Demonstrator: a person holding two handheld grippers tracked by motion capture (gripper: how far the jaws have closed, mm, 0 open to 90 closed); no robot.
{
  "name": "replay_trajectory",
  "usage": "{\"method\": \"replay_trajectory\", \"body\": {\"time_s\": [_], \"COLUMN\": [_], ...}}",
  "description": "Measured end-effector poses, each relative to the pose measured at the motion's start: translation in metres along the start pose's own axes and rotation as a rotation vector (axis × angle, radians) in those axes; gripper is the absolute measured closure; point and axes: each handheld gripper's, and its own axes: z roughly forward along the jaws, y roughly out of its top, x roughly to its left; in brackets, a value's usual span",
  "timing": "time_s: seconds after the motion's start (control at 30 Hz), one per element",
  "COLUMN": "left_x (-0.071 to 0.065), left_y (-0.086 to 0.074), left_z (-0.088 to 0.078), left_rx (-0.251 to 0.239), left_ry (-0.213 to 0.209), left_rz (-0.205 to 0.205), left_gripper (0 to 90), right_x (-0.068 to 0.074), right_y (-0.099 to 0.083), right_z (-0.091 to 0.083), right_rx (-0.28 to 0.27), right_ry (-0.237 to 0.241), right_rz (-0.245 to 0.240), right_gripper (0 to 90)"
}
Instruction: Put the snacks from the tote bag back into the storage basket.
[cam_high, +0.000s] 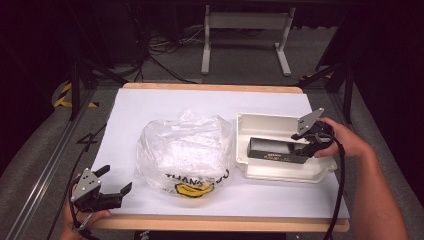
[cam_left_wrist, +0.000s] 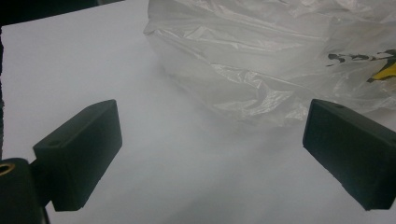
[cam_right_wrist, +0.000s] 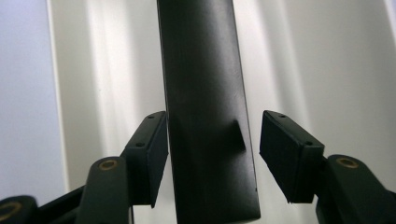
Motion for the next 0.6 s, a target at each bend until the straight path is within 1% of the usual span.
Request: {"method": "replay_trajectory", "body": {"time_s": [0.03,0.07,0.2,0.23,0.33,0.37,0.4,0.47,0.57,0.6], "left_x": [0.0,0.0,0.0,0.0,0.001,0.001,0.002,0.002,0.003,0.003], "left_y": [0.0,0.0,0.001,0.002,0.004,0.004,0.005,0.005,0.006,0.006], "left_z": [0.0,0.0,0.001,0.002,0.003,0.004,0.005,0.006,0.01,0.01], "left_rx": [-0.001,-0.003,-0.005,-0.009,-0.015,-0.019,-0.019,-0.02,-0.02,-0.02], "left_ry": [-0.002,-0.002,-0.007,-0.008,-0.011,-0.012,-0.014,-0.013,-0.021,-0.021], "left_rz": [0.002,-0.001,0.0,0.004,0.003,0.001,0.004,0.003,0.006,0.006], "left_gripper": [5.5,5.5,5.5,5.5,5.5,5.5,5.6,5.6,5.6,5.6], "right_x": [0.0,0.001,0.002,0.002,0.003,0.003,0.004,0.005,0.008,0.008], "right_y": [0.0,0.0,0.001,0.002,0.002,0.003,0.002,0.0,0.0,0.0], "right_z": [-0.001,-0.001,-0.002,-0.003,-0.004,-0.006,-0.009,-0.014,-0.017,-0.017], "right_rx": [-0.014,-0.017,-0.013,-0.022,-0.025,-0.031,-0.046,-0.099,-0.148,-0.148], "right_ry": [-0.002,-0.006,-0.013,-0.026,-0.037,-0.056,-0.083,-0.099,-0.126,-0.126], "right_rz": [0.001,0.003,0.0,0.002,0.005,0.016,0.029,0.049,0.065,0.065], "right_gripper": [42.6,42.5,42.2,42.0,41.4,40.9,40.8,40.5,39.4,39.4]}}
